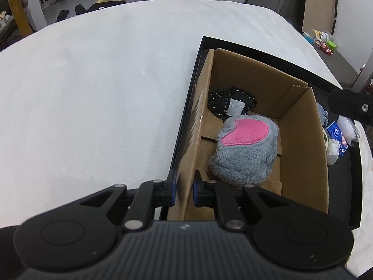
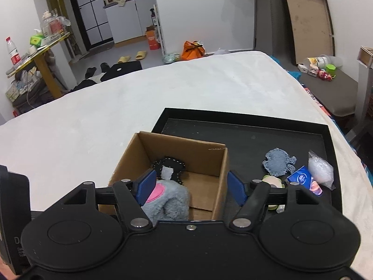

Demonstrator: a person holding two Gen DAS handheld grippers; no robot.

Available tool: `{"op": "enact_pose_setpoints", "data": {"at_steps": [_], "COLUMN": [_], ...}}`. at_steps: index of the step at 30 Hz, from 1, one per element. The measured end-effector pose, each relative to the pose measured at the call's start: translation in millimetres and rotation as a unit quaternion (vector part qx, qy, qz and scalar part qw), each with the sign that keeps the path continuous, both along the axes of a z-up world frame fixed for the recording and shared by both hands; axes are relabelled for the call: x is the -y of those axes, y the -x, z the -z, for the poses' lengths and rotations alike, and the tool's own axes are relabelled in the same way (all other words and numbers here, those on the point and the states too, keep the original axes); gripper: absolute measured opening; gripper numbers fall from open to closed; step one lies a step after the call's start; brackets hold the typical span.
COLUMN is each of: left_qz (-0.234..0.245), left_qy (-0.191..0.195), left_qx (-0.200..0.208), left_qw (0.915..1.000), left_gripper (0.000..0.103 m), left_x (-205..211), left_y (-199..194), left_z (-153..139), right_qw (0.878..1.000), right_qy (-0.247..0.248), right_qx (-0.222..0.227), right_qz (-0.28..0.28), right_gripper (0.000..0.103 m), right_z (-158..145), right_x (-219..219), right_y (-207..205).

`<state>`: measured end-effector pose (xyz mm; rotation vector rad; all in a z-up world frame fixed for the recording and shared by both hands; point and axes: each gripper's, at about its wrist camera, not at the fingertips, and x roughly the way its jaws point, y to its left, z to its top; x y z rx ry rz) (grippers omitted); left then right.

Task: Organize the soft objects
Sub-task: 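Drop the black-and-white plush into the box with the right tool, then grasp the white tissue bundle with the right tool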

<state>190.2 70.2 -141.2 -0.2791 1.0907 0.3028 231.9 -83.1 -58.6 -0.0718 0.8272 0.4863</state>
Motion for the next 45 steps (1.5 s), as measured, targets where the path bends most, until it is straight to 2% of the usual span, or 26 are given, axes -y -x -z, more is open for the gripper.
{"op": "enact_pose_setpoints", "data": {"at_steps": [5, 14, 20, 25, 28, 32, 39, 45], "left_qz": [0.002, 0.011, 0.013, 0.017, 0.020, 0.022, 0.017, 0.017], "left_qy": [-0.018, -0.045, -0.061, -0.081, -0.094, -0.112, -0.135, -0.153], "left_qx": [-0.006, -0.013, -0.017, -0.019, -0.020, -0.023, -0.019, -0.018], "left_qw": [0.9998, 0.9988, 0.9979, 0.9964, 0.9952, 0.9932, 0.9905, 0.9879], "left_gripper": [0.012, 0.018, 0.033, 0.050, 0.056, 0.060, 0.065, 0.066], "left_x": [8, 23, 31, 38, 41, 45, 46, 48], "left_y": [-4, -8, -9, -13, -14, -16, -18, -18], "left_z": [-2, -7, -8, -9, -10, -11, -15, -15], "right_qw": [1.000, 0.999, 0.998, 0.997, 0.997, 0.996, 0.992, 0.991], "right_qy": [-0.017, -0.033, -0.042, -0.050, -0.054, -0.050, -0.027, -0.003], "right_qx": [0.000, 0.009, 0.007, 0.009, 0.006, 0.010, 0.018, 0.039], "right_qz": [0.014, 0.033, 0.043, 0.055, 0.061, 0.070, 0.124, 0.127], "right_gripper": [0.076, 0.077, 0.078, 0.081, 0.082, 0.084, 0.084, 0.083], "right_z": [0, 1, 9, 18, 27, 37, 69, 83], "right_x": [11, 36, 52, 62, 68, 74, 83, 77], "right_y": [-3, -9, -12, -14, -15, -16, -11, -15]}}
